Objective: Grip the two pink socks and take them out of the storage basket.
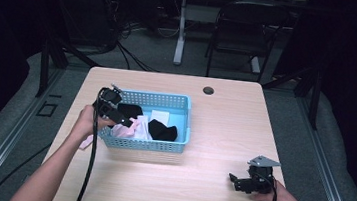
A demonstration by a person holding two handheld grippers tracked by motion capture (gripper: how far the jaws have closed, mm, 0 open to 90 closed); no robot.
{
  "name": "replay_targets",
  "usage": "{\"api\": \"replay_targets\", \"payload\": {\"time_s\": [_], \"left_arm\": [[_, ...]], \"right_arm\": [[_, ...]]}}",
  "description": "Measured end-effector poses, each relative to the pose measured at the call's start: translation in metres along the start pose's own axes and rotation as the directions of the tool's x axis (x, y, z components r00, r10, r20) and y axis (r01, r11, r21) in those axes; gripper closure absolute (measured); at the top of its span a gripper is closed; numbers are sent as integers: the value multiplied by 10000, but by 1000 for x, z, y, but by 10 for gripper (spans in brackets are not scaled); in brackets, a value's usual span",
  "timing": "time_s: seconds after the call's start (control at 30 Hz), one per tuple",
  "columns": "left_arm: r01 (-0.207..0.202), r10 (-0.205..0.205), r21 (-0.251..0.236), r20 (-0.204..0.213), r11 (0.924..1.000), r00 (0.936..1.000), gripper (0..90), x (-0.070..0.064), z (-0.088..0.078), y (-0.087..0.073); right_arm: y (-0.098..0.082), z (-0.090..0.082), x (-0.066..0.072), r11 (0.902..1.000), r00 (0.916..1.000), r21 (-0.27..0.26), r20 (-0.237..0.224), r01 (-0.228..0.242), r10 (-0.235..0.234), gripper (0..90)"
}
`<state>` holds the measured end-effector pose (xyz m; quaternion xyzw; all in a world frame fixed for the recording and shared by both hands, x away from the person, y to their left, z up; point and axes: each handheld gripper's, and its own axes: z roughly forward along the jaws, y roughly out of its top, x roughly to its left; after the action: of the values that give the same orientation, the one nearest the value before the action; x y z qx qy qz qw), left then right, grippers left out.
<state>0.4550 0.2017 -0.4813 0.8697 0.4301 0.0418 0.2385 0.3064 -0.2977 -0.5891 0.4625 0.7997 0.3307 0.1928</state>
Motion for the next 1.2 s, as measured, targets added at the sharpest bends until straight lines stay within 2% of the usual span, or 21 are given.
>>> {"api": "replay_targets", "payload": {"time_s": [0.27,0.43,0.57,0.67,0.77,0.83,1.03,1.2], "left_arm": [[-10,15,551,-89,9985,10000,174,-1,16,5],[216,-205,538,-213,9983,9996,211,0,21,5],[465,-420,840,-551,9954,9976,242,2,28,4],[653,-593,987,-625,9930,9963,301,1,35,2],[707,-639,1141,-623,9910,9960,324,0,40,1],[648,-552,1233,-794,9902,9953,352,0,42,2],[772,-628,1597,-934,9841,9936,397,-1,47,2],[755,-610,1773,-858,9812,9944,504,0,50,1]], "right_arm": [[0,0,0,10000,10000,-24,-42,9,-9,0],[0,0,0,10000,10000,-3,13,-1,1,0],[0,0,0,10000,10000,9,-36,10,-10,0],[0,0,0,10000,10000,17,8,7,-7,0],[0,0,0,10000,10000,20,15,9,-9,0],[0,0,0,10000,10000,25,14,8,-8,0],[0,0,0,10000,10000,-2,-46,-1,1,0],[0,0,0,10000,10000,-22,-50,20,-20,0]]}}
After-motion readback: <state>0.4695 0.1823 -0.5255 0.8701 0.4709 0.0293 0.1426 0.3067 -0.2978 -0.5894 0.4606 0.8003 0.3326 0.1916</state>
